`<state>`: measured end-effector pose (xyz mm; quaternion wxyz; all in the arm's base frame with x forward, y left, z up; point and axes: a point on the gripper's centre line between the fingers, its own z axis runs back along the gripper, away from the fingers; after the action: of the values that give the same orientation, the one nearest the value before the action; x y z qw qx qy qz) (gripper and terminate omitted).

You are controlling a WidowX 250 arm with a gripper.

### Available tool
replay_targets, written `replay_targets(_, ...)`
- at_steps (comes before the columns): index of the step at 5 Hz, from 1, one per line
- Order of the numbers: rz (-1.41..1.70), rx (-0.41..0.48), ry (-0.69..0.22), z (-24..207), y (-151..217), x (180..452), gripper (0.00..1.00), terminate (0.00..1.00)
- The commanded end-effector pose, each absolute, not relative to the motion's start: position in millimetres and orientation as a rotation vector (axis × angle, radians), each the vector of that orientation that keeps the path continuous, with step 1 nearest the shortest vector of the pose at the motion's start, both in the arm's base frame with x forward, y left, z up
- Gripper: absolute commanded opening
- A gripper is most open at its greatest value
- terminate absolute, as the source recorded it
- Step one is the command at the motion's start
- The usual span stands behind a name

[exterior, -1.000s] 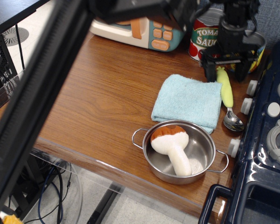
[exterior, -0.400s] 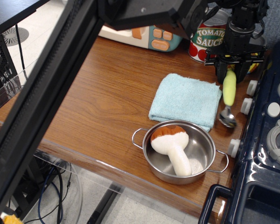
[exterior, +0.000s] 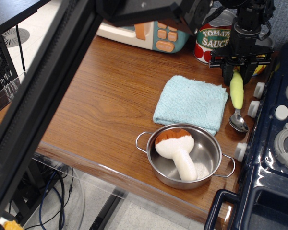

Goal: Put the spoon in front of the microwave

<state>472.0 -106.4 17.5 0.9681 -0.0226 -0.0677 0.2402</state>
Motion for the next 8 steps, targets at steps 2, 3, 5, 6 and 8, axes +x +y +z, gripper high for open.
replay_targets(2, 0.436, -0.156, -0.263, 115, -89, 456, 0.00, 0.00)
replay_targets(3, 0.411, -0.155, -0.266, 134, -64, 441, 0.00, 0.00)
replay_targets(5, 0.523, -0.080, -0.291, 149, 22, 405, 0.00, 0.00)
replay_targets(6, 0.765, -0.118, -0.337, 140, 69, 385, 0.00, 0.00)
replay_targets(8, 1.218, -0.144, -0.373, 121, 135, 381, 0.00, 0.00)
